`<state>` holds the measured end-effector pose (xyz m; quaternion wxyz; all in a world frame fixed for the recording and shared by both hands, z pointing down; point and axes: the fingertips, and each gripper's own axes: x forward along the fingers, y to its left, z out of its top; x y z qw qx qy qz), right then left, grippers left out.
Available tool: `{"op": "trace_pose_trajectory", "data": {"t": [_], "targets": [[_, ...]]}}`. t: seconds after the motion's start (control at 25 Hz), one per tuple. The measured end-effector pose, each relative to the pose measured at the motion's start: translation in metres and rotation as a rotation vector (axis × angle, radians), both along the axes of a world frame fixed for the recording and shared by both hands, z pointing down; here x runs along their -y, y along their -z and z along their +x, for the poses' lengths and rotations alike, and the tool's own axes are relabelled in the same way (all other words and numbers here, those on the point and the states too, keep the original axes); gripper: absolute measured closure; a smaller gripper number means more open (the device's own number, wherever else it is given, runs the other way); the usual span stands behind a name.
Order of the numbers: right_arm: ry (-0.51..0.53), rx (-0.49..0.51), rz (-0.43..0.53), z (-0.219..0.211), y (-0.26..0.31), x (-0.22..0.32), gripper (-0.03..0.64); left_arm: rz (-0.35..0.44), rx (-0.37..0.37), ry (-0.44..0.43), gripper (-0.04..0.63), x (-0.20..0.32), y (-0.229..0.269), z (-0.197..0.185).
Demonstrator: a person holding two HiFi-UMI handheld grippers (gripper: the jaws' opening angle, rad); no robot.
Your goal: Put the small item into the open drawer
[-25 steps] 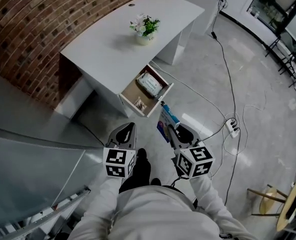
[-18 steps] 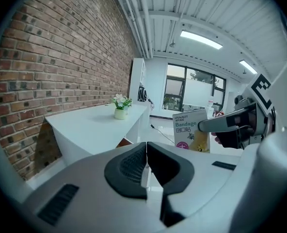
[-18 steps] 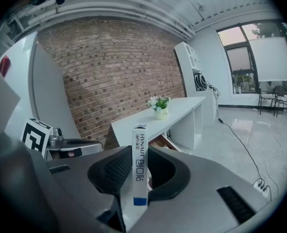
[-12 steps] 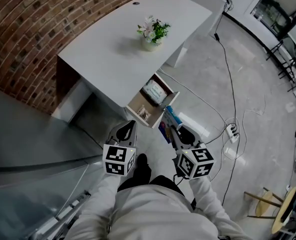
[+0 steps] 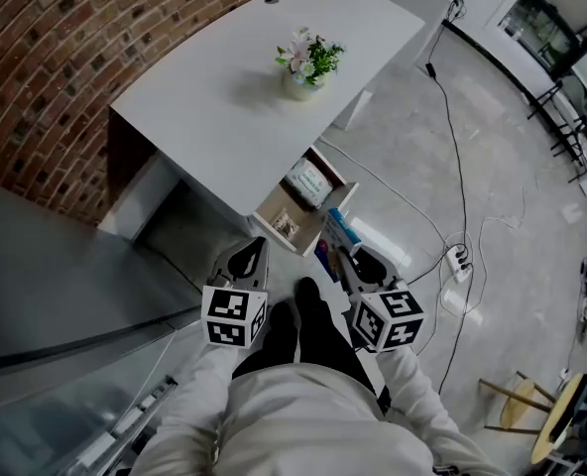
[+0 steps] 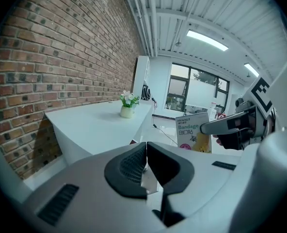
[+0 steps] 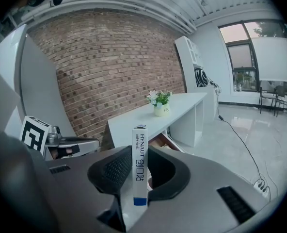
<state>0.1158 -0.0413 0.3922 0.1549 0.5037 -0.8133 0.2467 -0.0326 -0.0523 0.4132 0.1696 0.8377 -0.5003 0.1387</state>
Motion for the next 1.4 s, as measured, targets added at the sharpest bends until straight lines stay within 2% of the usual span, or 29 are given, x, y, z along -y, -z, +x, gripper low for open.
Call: {"op": "trace_pose_trajectory", "data": {"t": [0.72, 1.4], "targets": [[0.139, -0.068, -0.093, 0.003, -0.052, 0.075, 0.501, -0.090, 0.011, 0.139, 0.575, 0.042, -0.030, -0.009], [0.350, -0.179, -0.178, -0.015, -0.124, 0.142, 0.502, -0.146, -0.011, 0.323, 0.575, 0.065, -0.054, -0.015]]}}
